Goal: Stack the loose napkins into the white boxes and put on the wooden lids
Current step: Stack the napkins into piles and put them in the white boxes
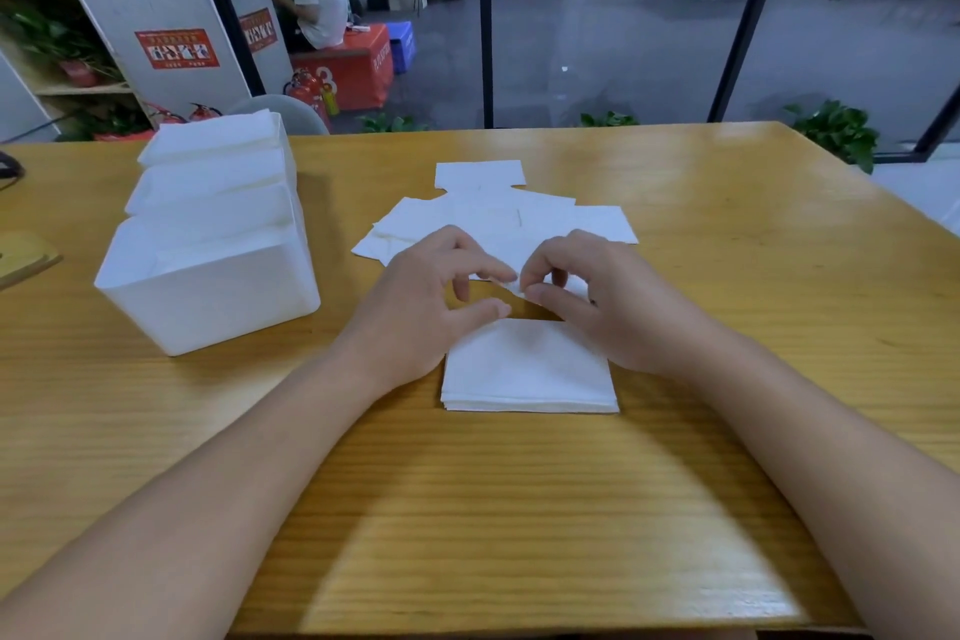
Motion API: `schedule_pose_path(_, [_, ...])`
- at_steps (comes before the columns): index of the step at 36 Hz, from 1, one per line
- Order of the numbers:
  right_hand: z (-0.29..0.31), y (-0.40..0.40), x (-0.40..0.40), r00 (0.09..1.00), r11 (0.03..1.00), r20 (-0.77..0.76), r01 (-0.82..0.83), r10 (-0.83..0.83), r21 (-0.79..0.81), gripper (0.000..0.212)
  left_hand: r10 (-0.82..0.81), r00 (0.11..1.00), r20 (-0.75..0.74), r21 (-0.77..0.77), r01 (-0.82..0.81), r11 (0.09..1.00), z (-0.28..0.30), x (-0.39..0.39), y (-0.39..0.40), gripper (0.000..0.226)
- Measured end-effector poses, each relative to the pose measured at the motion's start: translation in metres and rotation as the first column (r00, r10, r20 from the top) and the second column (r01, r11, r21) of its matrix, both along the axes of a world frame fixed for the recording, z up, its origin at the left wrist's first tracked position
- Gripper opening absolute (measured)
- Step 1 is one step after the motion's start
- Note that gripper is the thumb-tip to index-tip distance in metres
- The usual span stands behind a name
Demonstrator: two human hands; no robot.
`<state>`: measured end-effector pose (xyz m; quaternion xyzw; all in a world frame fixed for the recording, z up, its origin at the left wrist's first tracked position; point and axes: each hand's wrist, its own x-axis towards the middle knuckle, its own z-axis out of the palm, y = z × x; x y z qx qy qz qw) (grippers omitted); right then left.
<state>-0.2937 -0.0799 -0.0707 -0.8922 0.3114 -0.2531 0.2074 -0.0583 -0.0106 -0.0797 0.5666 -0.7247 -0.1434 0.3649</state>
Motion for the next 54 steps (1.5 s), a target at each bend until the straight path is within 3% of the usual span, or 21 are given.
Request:
schedule_pose_path(4, [-0.001,0.000,-0.002,1.000,1.000,-0.026,-0.010,0.010,-0.004,0.002,0.009,1.000,0.023,-0.028,-0.008,1.000,-0.003,-0.001,-0.002,0.007])
schedule_pose_path(10, [0.002,-0.005,-0.015,0.981,0.996,-0.177,0.067,-0.077,-0.059,0.025,0.128,0.990,-0.052,-0.066,-0.131,0.989,0.000,0.011,-0.005,0.007])
schedule_pose_path(15, [0.005,-0.009,-0.020,0.974,0.984,-0.188,0.100,-0.127,-0.150,0.028,0.152,0.964,-0.217,-0.025,-0.161,0.987,0.003,0.018,-0.006,0.007])
schedule_pose_path(20, [0.005,-0.008,-0.017,0.962,0.972,-0.209,0.134,-0.174,-0.192,0.052,0.141,0.934,-0.328,-0.014,-0.154,0.988,0.006,0.014,-0.006,0.010])
schedule_pose_path(23, [0.005,-0.007,-0.012,0.977,0.977,-0.109,0.171,-0.185,-0.126,0.054,0.102,0.897,-0.429,-0.029,-0.126,0.992,0.008,0.013,-0.005,0.009])
schedule_pose_path(27, [0.003,-0.009,-0.008,0.984,0.988,0.109,0.147,-0.142,-0.046,0.030,0.044,0.807,-0.589,-0.014,-0.065,0.998,0.013,0.010,-0.002,0.018])
schedule_pose_path(33, [0.006,-0.006,-0.006,0.953,0.984,0.259,0.133,-0.160,0.116,0.006,0.064,0.666,-0.743,0.098,0.013,0.995,0.016,0.006,-0.001,0.017])
schedule_pose_path(35, [0.010,-0.006,-0.008,0.930,0.972,0.317,0.126,-0.186,0.200,0.003,0.118,0.686,-0.719,0.184,0.024,0.983,0.016,0.008,0.000,0.016])
schedule_pose_path(38, [0.015,-0.001,-0.008,0.903,0.919,0.387,0.025,-0.189,0.392,0.012,0.110,0.793,-0.599,0.245,0.050,0.968,0.017,0.012,0.003,0.024])
schedule_pose_path(42, [0.021,0.003,-0.011,0.947,0.860,0.297,-0.046,-0.125,0.508,0.022,0.090,0.792,-0.604,0.250,0.082,0.965,0.022,0.013,0.006,0.033])
schedule_pose_path(46, [0.027,0.002,-0.020,0.996,0.860,0.068,0.018,-0.061,0.510,0.036,0.075,0.860,-0.505,0.249,0.063,0.966,0.021,0.017,0.005,0.021])
schedule_pose_path(54, [0.032,0.002,-0.023,0.998,0.853,-0.023,0.060,-0.056,0.519,0.024,0.011,0.932,-0.361,0.265,0.092,0.960,0.013,0.007,0.004,0.009])
